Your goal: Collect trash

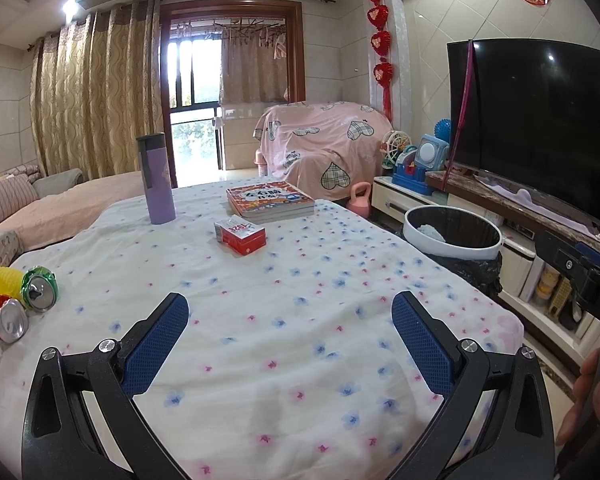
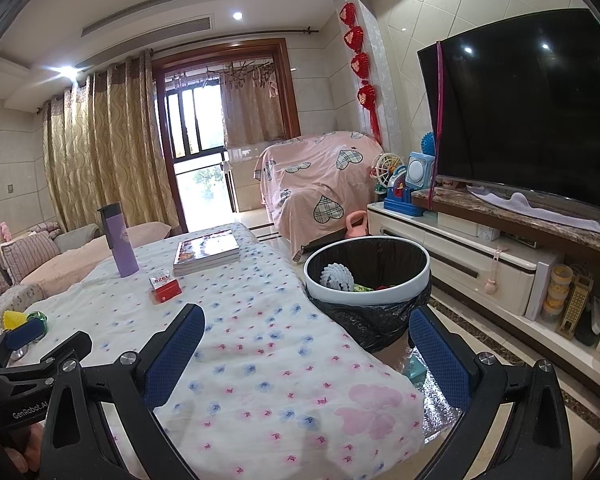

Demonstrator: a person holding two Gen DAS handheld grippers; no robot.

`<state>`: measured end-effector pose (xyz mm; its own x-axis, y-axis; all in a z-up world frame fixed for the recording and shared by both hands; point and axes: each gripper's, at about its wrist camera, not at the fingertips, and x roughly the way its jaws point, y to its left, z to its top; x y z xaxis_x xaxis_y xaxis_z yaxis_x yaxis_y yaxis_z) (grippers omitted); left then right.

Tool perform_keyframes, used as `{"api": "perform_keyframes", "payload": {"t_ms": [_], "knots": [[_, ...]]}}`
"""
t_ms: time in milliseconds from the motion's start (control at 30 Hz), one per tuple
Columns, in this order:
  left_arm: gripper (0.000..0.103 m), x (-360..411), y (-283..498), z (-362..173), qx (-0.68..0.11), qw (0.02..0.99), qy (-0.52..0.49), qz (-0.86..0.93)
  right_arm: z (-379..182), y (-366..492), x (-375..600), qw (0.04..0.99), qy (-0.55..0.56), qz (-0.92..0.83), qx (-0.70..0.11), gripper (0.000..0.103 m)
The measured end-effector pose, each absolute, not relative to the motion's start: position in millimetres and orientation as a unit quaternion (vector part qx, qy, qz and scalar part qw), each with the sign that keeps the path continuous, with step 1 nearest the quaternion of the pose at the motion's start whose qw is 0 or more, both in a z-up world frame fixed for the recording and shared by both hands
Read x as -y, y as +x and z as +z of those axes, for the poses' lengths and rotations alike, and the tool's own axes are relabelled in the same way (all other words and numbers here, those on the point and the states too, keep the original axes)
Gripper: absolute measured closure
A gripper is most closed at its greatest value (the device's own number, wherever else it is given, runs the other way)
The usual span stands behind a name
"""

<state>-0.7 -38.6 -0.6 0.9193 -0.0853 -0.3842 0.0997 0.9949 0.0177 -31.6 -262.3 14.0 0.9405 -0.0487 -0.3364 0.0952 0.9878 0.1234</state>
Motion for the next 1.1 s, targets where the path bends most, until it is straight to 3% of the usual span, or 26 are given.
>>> {"api": "perform_keyframes", "payload": {"t_ms": [1100], "knots": [[0.000, 35.4, 6.2, -7.0, -0.207, 0.977, 0.017, -0.052, 10.1, -29.3, 250.4, 0.980, 0.074, -0.028, -0.181, 0.000]]}}
